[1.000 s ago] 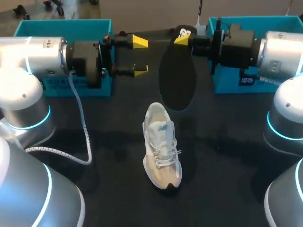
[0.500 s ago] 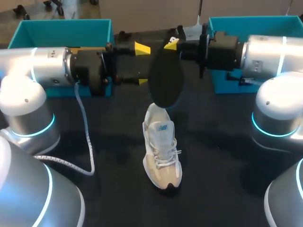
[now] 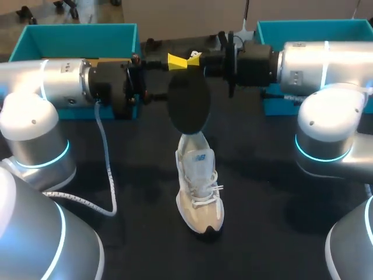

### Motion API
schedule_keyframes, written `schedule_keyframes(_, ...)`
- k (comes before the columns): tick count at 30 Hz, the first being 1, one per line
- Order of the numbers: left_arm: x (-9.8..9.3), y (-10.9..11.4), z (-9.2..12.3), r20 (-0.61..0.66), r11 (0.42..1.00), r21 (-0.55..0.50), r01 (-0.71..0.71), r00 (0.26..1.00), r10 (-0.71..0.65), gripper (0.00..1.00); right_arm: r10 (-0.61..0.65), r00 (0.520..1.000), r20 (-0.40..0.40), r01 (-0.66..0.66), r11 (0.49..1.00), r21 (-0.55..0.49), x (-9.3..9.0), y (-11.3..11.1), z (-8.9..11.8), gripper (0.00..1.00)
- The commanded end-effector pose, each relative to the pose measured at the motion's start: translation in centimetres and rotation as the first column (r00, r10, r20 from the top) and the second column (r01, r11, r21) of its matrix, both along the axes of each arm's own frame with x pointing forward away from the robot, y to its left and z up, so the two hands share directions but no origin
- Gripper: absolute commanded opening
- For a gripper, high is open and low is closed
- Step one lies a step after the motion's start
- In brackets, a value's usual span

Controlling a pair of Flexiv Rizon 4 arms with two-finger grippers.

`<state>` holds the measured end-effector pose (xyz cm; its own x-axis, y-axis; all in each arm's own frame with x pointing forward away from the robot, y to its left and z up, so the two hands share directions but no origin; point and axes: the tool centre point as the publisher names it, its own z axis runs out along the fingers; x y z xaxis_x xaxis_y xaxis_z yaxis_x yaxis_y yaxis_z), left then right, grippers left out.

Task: Take the shoe out of the shoebox, open the shoe tongue, remove and reinsert the insole, then place the shoe into the shoebox

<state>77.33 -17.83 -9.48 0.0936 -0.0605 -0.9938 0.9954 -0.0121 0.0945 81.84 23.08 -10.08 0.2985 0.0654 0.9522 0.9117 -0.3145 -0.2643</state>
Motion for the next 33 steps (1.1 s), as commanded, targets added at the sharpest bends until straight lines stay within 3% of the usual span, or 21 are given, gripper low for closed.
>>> schedule_keyframes(1, 0.4, -0.5, -0.3, 0.001, 1.000, -0.002, 0.007, 1.000, -0.007, 0.47, -0.010, 1.000, -0.002, 0.010, 1.000, -0.004, 0.1, 1.0, 0.0, 0.00)
schedule_keyframes(2, 0.4, -0.6, -0.4, 0.003, 1.000, 0.000, 0.007, 1.000, -0.007, 0.36, -0.010, 1.000, -0.002, 0.010, 1.000, -0.006, 0.1, 1.0, 0.0, 0.00)
schedule_keyframes(3, 0.4, -0.6, -0.5, 0.002, 1.000, 0.002, 0.005, 1.000, -0.005, 0.34, -0.009, 1.000, -0.002, 0.009, 1.000, -0.005, 0.0, 1.0, 0.0, 0.00)
schedule_keyframes(7, 0.3, -0.7, -0.6, -0.002, 1.000, 0.008, 0.009, 1.000, -0.009, 0.00, -0.006, 1.000, -0.010, 0.006, 1.000, -0.006, -0.1, 1.0, -0.2, 0.00)
schedule_keyframes(18, -0.1, -0.9, -0.7, 0.001, 1.000, 0.014, 0.024, 1.000, -0.024, 0.00, -0.004, 1.000, 0.000, 0.004, 1.000, 0.003, -0.1, 0.5, -0.3, 0.01)
schedule_keyframes(20, -0.2, -0.7, -0.5, -0.003, 1.000, 0.010, 0.023, 1.000, -0.023, 0.00, -0.013, 1.000, 0.020, 0.013, 1.000, 0.012, -0.1, 0.3, -0.3, 0.57)
schedule_keyframes(21, -0.2, -0.6, -0.5, -0.002, 1.000, 0.008, 0.021, 1.000, -0.021, 0.00, -0.020, 0.999, 0.028, 0.019, 1.000, 0.018, -0.2, 0.1, -0.4, 1.00)
schedule_keyframes(33, 0.8, 2.1, -0.5, -0.045, 1.000, 0.001, 0.010, 0.999, -0.010, 0.00, -0.013, 0.980, 0.198, 0.012, 1.000, 0.006, -3.5, -3.8, -0.6, 1.00)
